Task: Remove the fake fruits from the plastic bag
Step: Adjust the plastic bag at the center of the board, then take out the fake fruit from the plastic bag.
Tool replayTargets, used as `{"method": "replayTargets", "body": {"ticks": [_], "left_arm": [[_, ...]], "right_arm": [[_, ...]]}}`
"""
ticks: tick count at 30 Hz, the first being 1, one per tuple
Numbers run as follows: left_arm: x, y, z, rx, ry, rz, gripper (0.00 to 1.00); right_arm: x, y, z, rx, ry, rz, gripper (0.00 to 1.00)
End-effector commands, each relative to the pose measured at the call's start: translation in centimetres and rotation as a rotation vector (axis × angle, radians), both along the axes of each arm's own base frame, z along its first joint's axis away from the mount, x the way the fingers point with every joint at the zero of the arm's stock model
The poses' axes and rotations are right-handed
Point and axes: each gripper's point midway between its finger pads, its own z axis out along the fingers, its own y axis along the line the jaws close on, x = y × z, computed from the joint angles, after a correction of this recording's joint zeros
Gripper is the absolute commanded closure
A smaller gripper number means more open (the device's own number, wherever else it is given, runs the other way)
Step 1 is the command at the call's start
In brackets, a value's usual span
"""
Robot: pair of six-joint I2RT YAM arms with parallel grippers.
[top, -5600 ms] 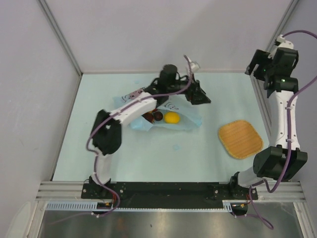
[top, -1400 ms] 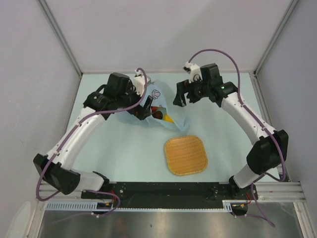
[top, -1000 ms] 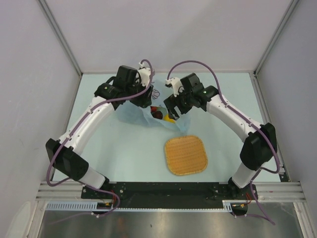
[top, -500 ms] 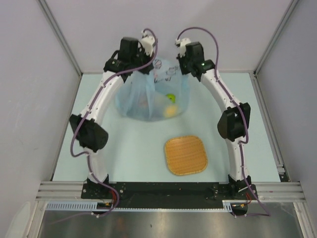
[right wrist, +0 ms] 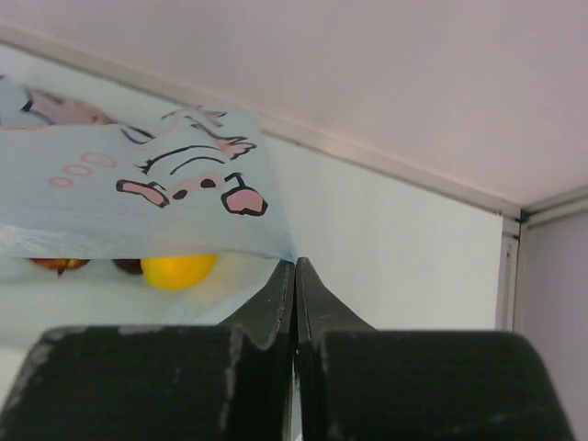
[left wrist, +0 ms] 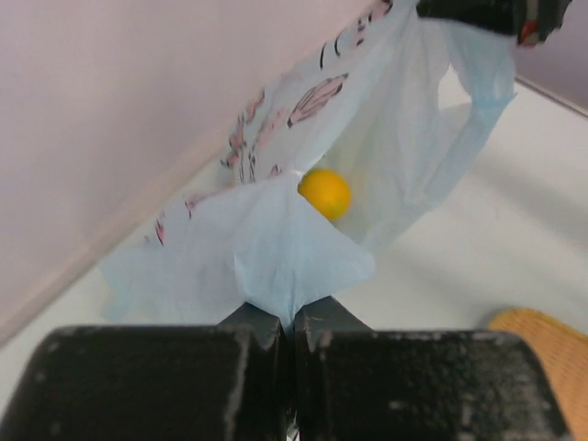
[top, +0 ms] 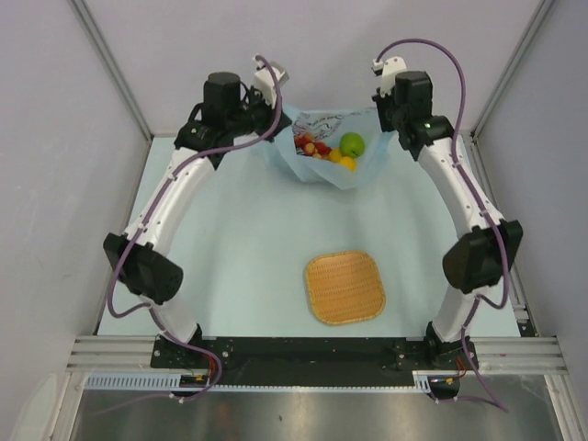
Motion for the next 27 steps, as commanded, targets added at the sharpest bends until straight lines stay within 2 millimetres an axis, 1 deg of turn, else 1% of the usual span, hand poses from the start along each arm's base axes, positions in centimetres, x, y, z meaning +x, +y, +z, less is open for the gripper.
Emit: {"method": "replayTargets", "body": {"ticks": [1,2,3,4,5,6,8,9,10,11,12,13,14,15,16,17,18,19,20,21,22,23,24,26,27], "left_arm": [[-5.6,-0.6,-5.4,0.015,0.149,-0.131,1.00],[-6.2,-0.8,-6.8,0.014,0.191,-0.136,1.00],[-6.8,-0.9,-7.6,0.011,0.208,-0.139,1.00],[-7.4,-0.9,-10.0,0.021,0.267,-0.137,1.00],[-7.7,-1.0,-10.6,0.004,0.301,-0.128,1.00],[-7.8,-1.3,-11.6,-0.004,0.329,-0.124,1.00],[-7.9,-1.5,-11.9,-0.033,0.369,-0.112,1.00],[-8.0,-1.8,-12.0,-0.050,0.386,-0.114,1.00],[-8.0,-2.0,-12.0,-0.052,0.389,-0.113,1.00],[-7.9,-2.0,-12.1,-0.057,0.398,-0.104,1.00],[-7.9,-2.2,-12.0,-0.060,0.399,-0.102,1.00],[-7.7,-2.1,-12.0,-0.062,0.400,-0.093,1.00],[-7.7,-2.1,-11.9,-0.065,0.403,-0.088,1.00],[-7.6,-2.1,-12.0,-0.065,0.402,-0.080,1.00],[-7.4,-2.0,-12.3,-0.060,0.409,-0.065,1.00],[-7.4,-2.0,-12.3,-0.067,0.415,-0.057,1.00],[-7.3,-2.0,-12.4,-0.067,0.419,-0.054,1.00],[-7.4,-2.0,-12.5,-0.068,0.426,-0.053,1.00],[-7.3,-2.0,-12.6,-0.070,0.431,-0.048,1.00],[-7.3,-2.0,-12.6,-0.072,0.429,-0.050,1.00],[-7.2,-2.0,-12.5,-0.074,0.430,-0.042,1.00],[-7.2,-2.0,-12.5,-0.077,0.436,-0.038,1.00],[-7.2,-2.0,-12.5,-0.081,0.437,-0.040,1.00],[-7.3,-2.1,-12.5,-0.091,0.446,-0.042,1.00],[-7.4,-2.1,-12.3,-0.094,0.444,-0.045,1.00]], "right_arm": [[-4.9,-2.2,-0.6,-0.051,0.026,-0.003,1.00],[-5.9,-2.7,-4.6,-0.080,0.110,-0.012,1.00],[-6.4,-3.1,-5.4,-0.091,0.124,-0.018,1.00],[-6.8,-3.5,-5.8,-0.097,0.134,-0.027,0.96],[-6.9,-3.7,-6.1,-0.095,0.144,-0.030,0.71],[-7.1,-3.6,-5.9,-0.096,0.147,-0.019,0.55],[-7.3,-2.0,-5.0,-0.073,0.147,0.071,0.39],[-7.4,-1.4,-3.2,-0.063,0.123,0.096,0.36],[-7.4,-0.9,-2.4,-0.051,0.109,0.108,0.32],[-7.6,-0.1,-1.2,-0.038,0.087,0.128,0.24],[-7.7,0.3,0.4,-0.025,0.057,0.137,0.21],[-8.3,1.8,1.2,0.009,0.049,0.205,0.18],[-9.0,2.7,2.1,0.024,0.032,0.244,0.18],[-9.9,4.2,2.8,0.037,0.018,0.300,0.18],[-10.8,5.7,2.4,0.054,0.027,0.370,0.19],[-12.2,6.4,3.7,0.068,-0.007,0.417,0.23],[-12.9,7.8,4.2,0.081,-0.048,0.475,0.24],[-13.9,8.8,2.4,0.084,-0.025,0.530,0.25],[-14.2,9.5,2.5,0.070,-0.066,0.564,0.31],[-15.1,10.5,2.0,0.062,-0.061,0.604,0.35],[-15.4,11.2,0.8,0.057,-0.030,0.642,0.37],[-15.7,11.6,-0.5,0.057,0.012,0.663,0.44],[-15.0,12.2,-2.7,0.060,0.074,0.670,0.48],[-14.1,12.7,-4.8,0.059,0.124,0.655,0.56],[-13.4,12.7,-6.1,0.057,0.152,0.636,0.57]]}}
